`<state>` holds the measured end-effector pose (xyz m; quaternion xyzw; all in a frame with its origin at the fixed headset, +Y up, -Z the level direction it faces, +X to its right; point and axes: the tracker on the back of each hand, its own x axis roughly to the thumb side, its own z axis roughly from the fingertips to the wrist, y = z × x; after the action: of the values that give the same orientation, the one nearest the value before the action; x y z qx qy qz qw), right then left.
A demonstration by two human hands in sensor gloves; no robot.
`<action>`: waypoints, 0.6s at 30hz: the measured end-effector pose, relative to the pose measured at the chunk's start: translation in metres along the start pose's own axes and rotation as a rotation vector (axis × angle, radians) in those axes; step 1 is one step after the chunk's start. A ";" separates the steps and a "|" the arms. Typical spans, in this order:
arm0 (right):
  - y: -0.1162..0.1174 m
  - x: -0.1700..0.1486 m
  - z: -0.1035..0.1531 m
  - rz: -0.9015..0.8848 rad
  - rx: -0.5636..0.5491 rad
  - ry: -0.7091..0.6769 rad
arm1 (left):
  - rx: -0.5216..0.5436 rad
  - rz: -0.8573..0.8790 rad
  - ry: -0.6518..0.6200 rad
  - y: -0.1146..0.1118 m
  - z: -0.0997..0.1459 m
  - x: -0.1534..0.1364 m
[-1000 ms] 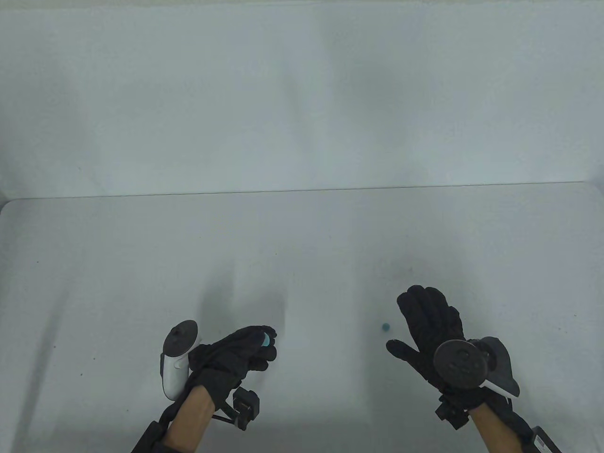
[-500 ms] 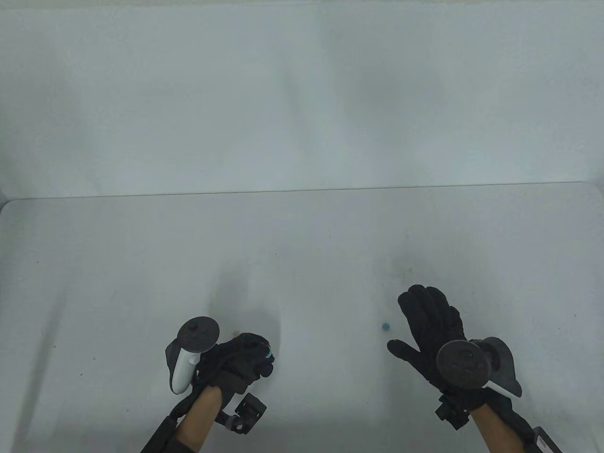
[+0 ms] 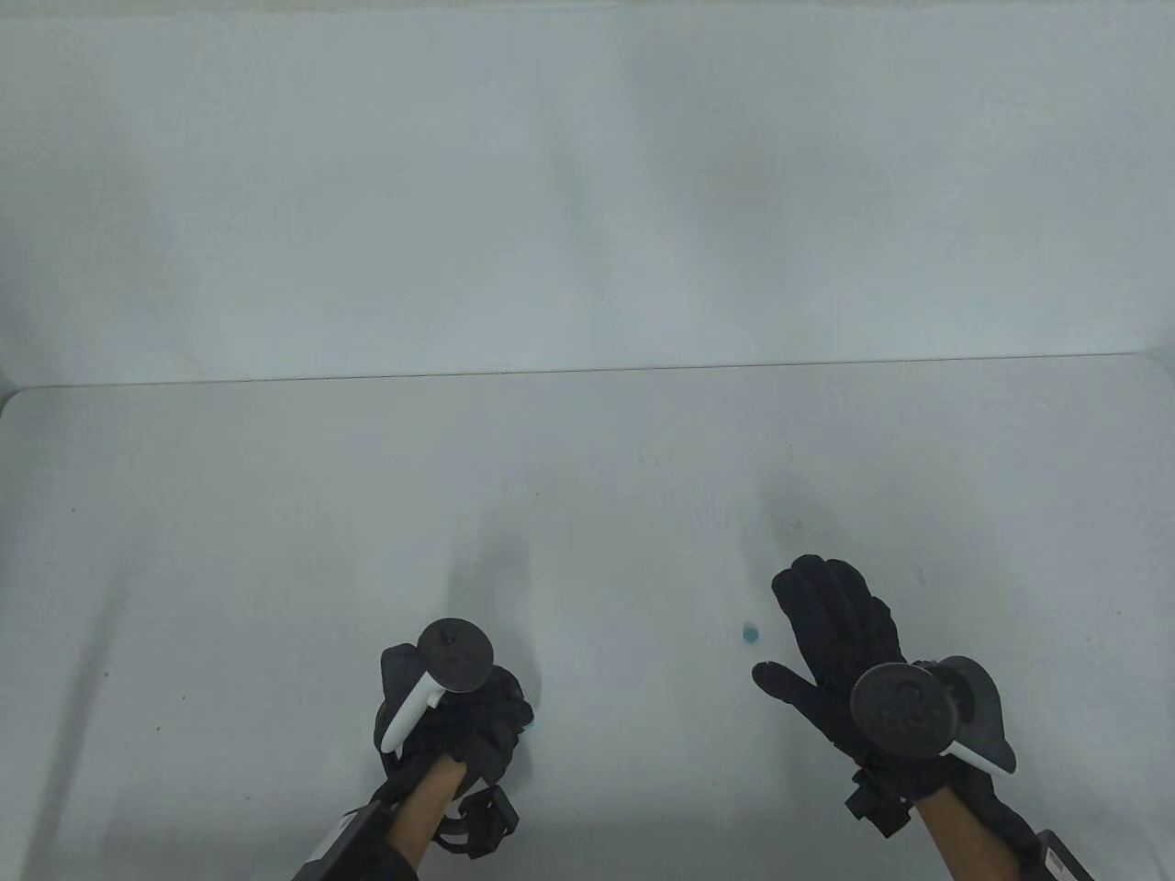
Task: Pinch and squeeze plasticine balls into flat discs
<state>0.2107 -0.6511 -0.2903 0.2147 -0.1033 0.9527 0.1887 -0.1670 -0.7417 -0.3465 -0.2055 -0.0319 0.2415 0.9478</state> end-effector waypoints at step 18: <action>-0.002 0.000 0.001 -0.005 -0.012 0.005 | 0.011 -0.482 -0.066 -0.016 -0.003 0.039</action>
<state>0.2118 -0.6497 -0.2892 0.2115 -0.1079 0.9521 0.1924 -0.1253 -0.7377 -0.3436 -0.1787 -0.1097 0.0149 0.9777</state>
